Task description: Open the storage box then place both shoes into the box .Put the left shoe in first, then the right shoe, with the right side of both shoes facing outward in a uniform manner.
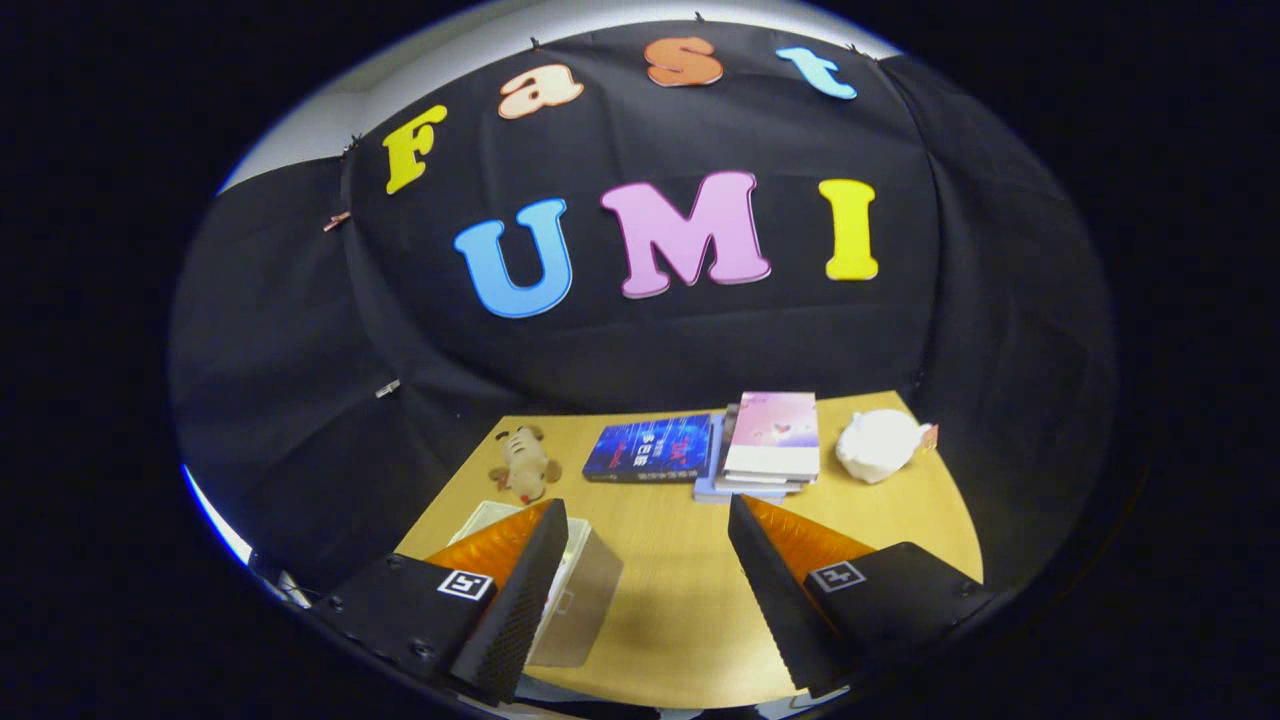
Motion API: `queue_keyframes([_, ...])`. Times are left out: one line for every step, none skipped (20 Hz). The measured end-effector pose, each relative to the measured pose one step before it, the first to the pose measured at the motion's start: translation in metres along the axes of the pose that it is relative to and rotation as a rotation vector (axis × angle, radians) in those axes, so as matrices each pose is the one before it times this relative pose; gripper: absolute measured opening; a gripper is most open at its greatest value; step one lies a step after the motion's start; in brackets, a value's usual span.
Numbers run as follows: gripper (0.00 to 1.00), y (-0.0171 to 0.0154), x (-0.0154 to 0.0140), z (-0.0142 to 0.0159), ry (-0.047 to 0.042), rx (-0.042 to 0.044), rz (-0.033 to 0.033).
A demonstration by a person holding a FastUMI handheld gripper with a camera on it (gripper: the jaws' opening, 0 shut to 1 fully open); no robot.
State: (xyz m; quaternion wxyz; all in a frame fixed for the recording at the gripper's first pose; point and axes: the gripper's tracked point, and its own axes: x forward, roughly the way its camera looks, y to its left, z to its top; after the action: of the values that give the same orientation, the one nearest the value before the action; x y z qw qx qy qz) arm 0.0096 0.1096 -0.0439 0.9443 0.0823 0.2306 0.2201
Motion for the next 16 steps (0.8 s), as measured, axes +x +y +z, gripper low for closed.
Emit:
queue_keyframes([0.98, -0.01163, -0.00585, 0.01079, -0.04828, -0.02543, -0.01426])
queue_keyframes([0.98, -0.01418, -0.00372, 0.01135, -0.0506, -0.02846, -0.01568])
queue_keyframes([0.98, -0.01283, -0.00342, 0.00751, -0.03674, -0.02498, -0.01468])
queue_keyframes([0.98, -0.0131, -0.00432, 0.00782, -0.03417, -0.02593, -0.01096])
queue_keyframes([0.98, -0.0144, -0.00187, 0.00347, -0.02743, -0.02472, -0.01342])
queue_keyframes([0.98, -0.01419, -0.00217, 0.0003, -0.01635, -0.01707, -0.01479])
queue_keyframes([0.98, -0.01245, -0.0039, -0.00127, -0.01116, -0.00645, -0.00767])
queue_keyframes([0.98, -0.01171, -0.0021, -0.00004, -0.01048, -0.00137, -0.0045])
queue_keyframes([0.98, -0.01091, -0.00109, -0.00108, -0.01463, 0.00165, -0.00516])
queue_keyframes([0.98, -0.01227, -0.00016, -0.00064, -0.01749, -0.00262, -0.00742])
queue_keyframes([0.98, -0.01093, 0.0006, -0.00252, -0.01106, -0.00599, -0.01063])
queue_keyframes([0.98, -0.01029, 0.00016, -0.00326, -0.0095, -0.00775, -0.00618])
queue_keyframes([0.98, -0.0078, 0.00046, -0.00237, -0.00598, -0.00666, -0.00054])
queue_keyframes([0.98, -0.00574, 0.00031, -0.00172, -0.00782, 0.00033, 0.00065])
queue_keyframes([0.98, -0.00426, 0.00113, -0.00174, -0.00663, 0.00572, 0.00354])
queue_keyframes([0.98, -0.00325, 0.00015, -0.00289, 0.00156, 0.00881, 0.00495])
